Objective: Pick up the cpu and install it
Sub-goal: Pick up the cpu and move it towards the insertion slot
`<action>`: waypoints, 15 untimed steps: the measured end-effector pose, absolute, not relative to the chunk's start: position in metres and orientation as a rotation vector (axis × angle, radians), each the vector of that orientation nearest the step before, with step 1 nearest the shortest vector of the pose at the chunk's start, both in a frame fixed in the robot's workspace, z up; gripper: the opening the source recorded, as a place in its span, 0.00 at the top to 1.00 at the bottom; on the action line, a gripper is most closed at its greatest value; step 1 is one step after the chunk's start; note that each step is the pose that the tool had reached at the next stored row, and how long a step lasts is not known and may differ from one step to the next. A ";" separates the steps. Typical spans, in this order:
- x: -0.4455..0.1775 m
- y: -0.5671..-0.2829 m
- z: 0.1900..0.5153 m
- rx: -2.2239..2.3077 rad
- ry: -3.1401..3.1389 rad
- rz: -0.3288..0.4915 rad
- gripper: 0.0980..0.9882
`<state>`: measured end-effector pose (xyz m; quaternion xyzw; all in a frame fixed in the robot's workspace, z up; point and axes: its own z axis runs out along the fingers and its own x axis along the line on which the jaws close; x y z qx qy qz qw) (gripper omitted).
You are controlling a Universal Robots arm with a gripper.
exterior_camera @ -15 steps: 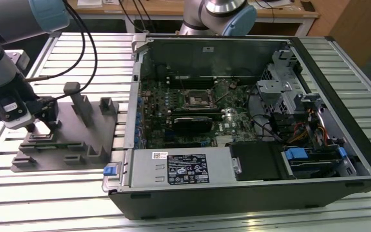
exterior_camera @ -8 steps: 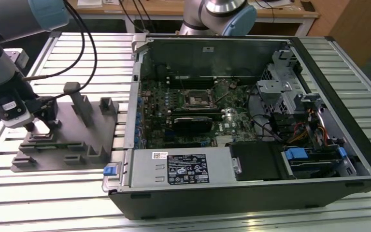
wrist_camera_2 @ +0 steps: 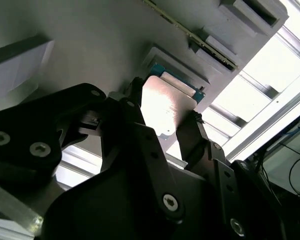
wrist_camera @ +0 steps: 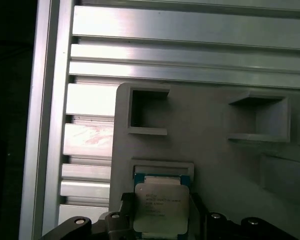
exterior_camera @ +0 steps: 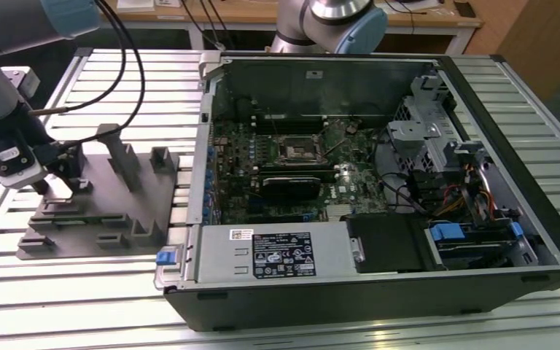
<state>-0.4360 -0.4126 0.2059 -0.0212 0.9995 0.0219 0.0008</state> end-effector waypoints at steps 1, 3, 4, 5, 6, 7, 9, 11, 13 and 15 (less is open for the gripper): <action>-0.436 -0.413 0.207 -0.067 3.139 0.069 0.52; -0.436 -0.413 0.207 -0.067 3.138 0.069 0.52; -0.436 -0.413 0.207 -0.067 3.138 0.069 0.52; -0.436 -0.413 0.207 -0.067 3.138 0.069 0.52; -0.436 -0.413 0.207 -0.066 3.139 0.069 0.52; -0.436 -0.413 0.208 -0.066 3.139 0.069 0.52; -0.436 -0.413 0.209 -0.066 3.139 0.069 0.52; -0.436 -0.413 0.210 -0.067 3.139 0.069 0.52; -0.436 -0.413 0.211 -0.067 3.139 0.069 0.52; -0.436 -0.413 0.212 -0.066 3.138 0.069 0.52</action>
